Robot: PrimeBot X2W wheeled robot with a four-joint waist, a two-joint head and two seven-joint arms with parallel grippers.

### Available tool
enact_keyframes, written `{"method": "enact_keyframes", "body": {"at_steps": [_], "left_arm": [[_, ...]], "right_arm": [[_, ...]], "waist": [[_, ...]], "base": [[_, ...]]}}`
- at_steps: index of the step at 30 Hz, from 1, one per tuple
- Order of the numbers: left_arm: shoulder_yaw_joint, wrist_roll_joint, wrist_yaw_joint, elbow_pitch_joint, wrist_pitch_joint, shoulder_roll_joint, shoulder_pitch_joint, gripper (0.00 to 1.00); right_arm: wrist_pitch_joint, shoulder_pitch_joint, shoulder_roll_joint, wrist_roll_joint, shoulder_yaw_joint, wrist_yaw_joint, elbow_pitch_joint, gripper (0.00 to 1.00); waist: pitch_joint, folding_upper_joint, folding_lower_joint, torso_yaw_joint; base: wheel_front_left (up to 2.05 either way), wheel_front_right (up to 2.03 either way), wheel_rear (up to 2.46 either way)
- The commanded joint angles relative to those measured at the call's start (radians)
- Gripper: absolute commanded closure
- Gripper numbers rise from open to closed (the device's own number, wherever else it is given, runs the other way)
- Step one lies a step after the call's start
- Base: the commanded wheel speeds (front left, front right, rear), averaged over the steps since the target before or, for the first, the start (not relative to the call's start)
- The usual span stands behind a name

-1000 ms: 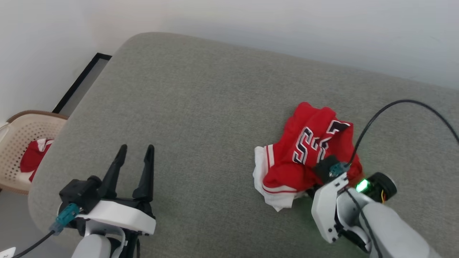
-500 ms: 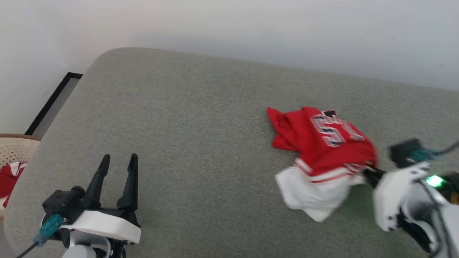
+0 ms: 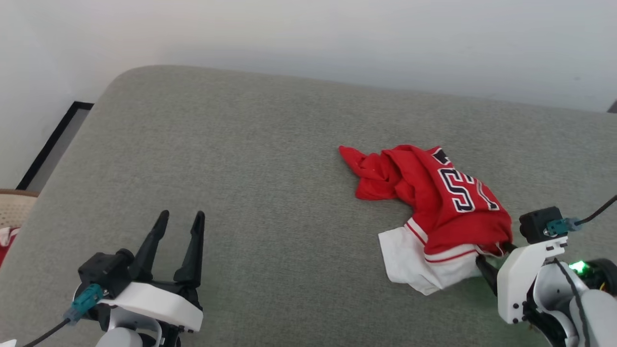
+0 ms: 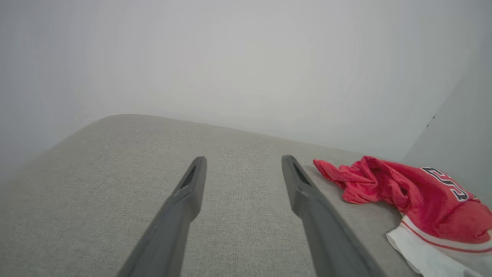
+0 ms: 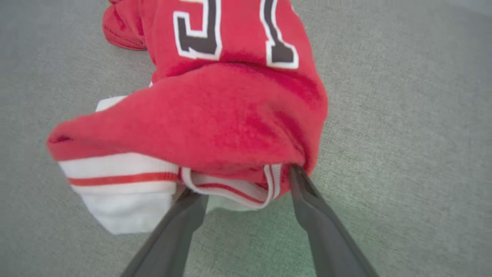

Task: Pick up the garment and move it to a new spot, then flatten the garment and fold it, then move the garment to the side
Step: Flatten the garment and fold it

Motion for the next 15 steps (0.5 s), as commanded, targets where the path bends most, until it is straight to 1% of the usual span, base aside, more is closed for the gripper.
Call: {"method": "enact_keyframes", "body": {"at_steps": [1, 2, 4, 5, 8, 11, 15], "left_arm": [[-0.013, -0.009, -0.004, 0.007, -0.002, 0.008, -0.011, 0.00], [-0.036, -0.024, -0.004, 0.021, -0.002, 0.027, -0.017, 0.00], [-0.036, -0.024, -0.004, 0.021, -0.002, 0.027, -0.017, 0.00], [-0.068, -0.039, -0.004, 0.038, -0.002, 0.038, -0.019, 0.00], [-0.119, -0.053, -0.004, 0.054, 0.015, 0.057, -0.029, 0.00], [-0.167, -0.079, -0.003, 0.058, 0.049, 0.062, -0.038, 0.00], [-0.229, -0.107, -0.003, 0.064, 0.110, 0.063, -0.055, 0.00]], "right_arm": [[-0.005, -0.004, -0.012, 0.006, 0.007, 0.000, -0.022, 0.00], [-0.012, 0.003, -0.016, 0.018, -0.005, 0.000, -0.054, 0.00], [-0.012, 0.003, -0.016, 0.018, -0.005, 0.000, -0.054, 0.00], [-0.023, 0.015, -0.018, 0.022, -0.019, 0.000, -0.100, 0.00], [-0.038, 0.040, -0.010, 0.022, -0.051, 0.000, -0.168, 0.00], [-0.068, 0.062, 0.015, 0.009, -0.090, 0.000, -0.233, 0.00], [-0.162, 0.089, 0.056, -0.029, -0.135, 0.000, -0.305, 0.00]], "waist": [[-0.004, 0.0000, 0.0000, -0.015], [-0.011, 0.0000, 0.0000, -0.033], [-0.011, 0.0000, 0.0000, -0.033], [-0.018, 0.0000, 0.0000, -0.053], [-0.028, 0.0000, 0.0000, -0.086], [-0.038, 0.0000, 0.0000, -0.121], [-0.047, 0.0000, 0.0000, -0.168]], "base": [[0.00, 0.00, 0.00], [0.00, 0.00, 0.00], [0.00, 0.00, 0.00], [0.00, 0.00, 0.00], [0.00, 0.00, 0.00], [0.00, 0.00, 0.00], [0.00, 0.00, 0.00]]}}
